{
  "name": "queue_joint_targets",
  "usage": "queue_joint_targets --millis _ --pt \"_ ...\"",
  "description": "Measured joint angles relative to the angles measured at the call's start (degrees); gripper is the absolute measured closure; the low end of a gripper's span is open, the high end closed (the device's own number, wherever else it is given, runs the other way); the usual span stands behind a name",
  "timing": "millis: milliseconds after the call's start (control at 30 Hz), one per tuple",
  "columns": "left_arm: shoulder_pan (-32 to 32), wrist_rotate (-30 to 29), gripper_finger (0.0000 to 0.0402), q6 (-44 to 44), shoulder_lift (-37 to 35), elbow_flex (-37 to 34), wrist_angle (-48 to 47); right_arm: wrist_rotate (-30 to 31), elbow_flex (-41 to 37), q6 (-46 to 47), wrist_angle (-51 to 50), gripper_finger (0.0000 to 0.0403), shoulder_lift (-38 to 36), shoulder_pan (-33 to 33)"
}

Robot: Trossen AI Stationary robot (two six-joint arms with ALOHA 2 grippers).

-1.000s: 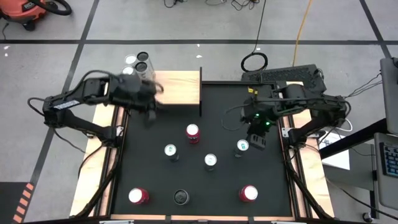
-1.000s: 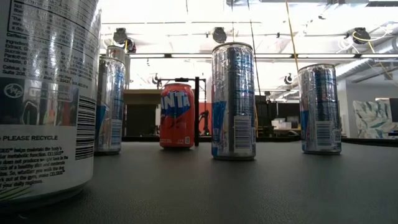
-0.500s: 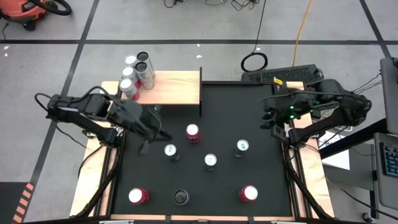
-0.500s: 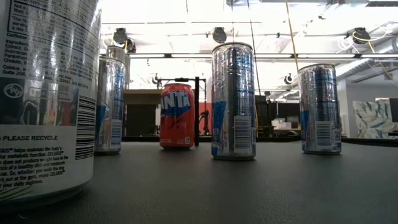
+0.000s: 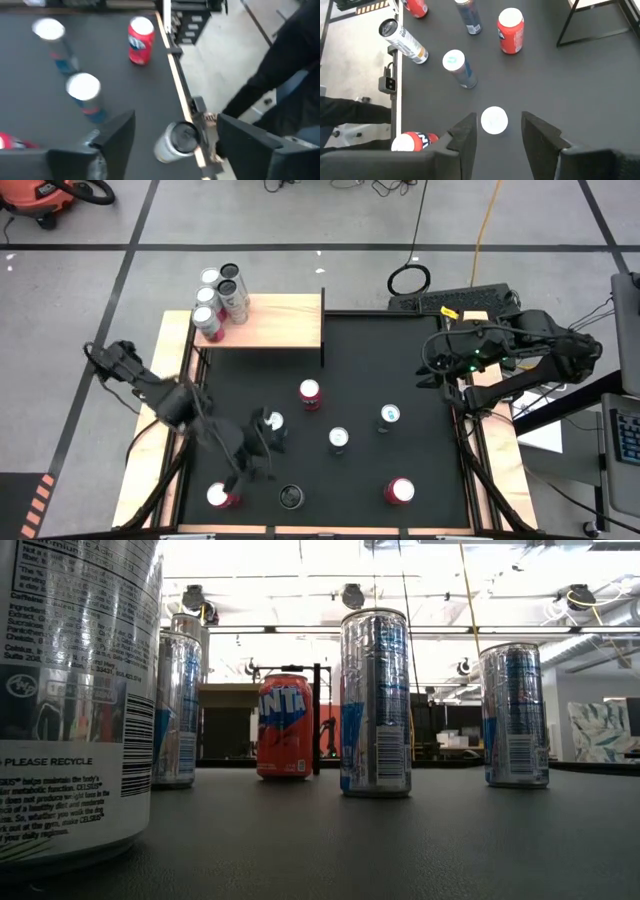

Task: Place canned beverage on shelf
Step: Put the white yellow soda can on the shelf aligned with the other white yellow soda cans

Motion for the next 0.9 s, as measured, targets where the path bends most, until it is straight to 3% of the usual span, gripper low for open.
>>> queue_joint_targets --millis 167,467,700,900 --pt "-3.7 0.8 0.0081 -3.0 4.9 0.0 3.0 -0.3 0.0 -0.1 0.9 0.027 0.3 0.0" --pt "-5.5 0.5 0.0075 -5.4 11.5 0.0 4.3 -3.1 0.0 0.4 0.9 0.0261 0.3 0.0" --pt "-5.4 3.4 0.0074 -7.5 14.4 0.0 4.1 -3.1 0.0 1.2 0.9 0.0186 0.3 0.0" --pt "-5.4 1.7 0.0072 -7.3 16.9 0.0 3.8 -3.0 0.0 1.4 0.9 0.0135 0.6 0.0"
